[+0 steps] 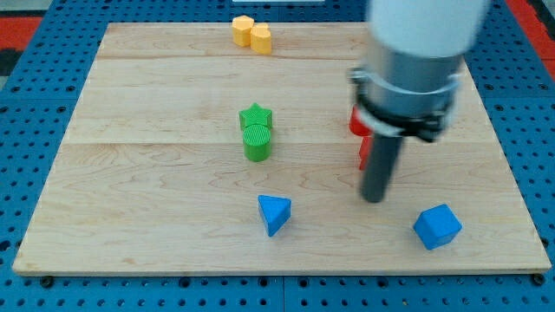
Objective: Move the red star to the left side of the blue triangle
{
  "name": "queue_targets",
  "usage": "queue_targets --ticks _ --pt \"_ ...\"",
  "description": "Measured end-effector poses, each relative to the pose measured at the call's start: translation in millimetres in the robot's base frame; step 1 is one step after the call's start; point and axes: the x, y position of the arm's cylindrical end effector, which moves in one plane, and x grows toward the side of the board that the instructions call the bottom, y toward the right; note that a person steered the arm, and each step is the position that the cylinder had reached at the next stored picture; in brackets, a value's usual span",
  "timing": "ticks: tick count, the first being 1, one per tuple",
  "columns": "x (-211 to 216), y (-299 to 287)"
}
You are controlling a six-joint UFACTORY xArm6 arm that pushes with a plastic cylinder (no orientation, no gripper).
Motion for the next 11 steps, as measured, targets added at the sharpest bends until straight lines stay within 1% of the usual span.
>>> queue_targets --ticks 1,2,3,4,5,6,7,8,10,11 --pt "-31 28" --pt "-58 12" --pt "-49 -35" --pt "-54 -69" --pt "-76 -55" --pt "-76 -90" --pt "-32 -127" --pt "-13 -171" --pt "-10 -188" --pt "-4 -180"
